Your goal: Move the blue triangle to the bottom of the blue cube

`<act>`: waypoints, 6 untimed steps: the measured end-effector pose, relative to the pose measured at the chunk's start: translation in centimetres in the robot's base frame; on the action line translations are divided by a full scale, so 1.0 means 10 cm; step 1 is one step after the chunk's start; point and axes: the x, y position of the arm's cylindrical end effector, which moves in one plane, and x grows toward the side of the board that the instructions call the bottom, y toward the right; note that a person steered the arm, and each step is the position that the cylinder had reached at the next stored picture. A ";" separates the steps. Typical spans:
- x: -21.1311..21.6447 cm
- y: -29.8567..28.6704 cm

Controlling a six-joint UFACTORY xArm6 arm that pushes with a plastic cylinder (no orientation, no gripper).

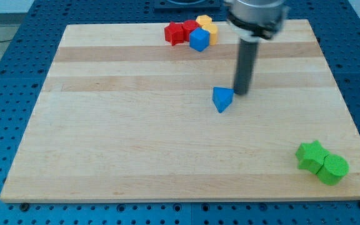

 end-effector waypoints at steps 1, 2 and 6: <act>0.67 -0.06; 0.61 -0.46; -0.15 -0.72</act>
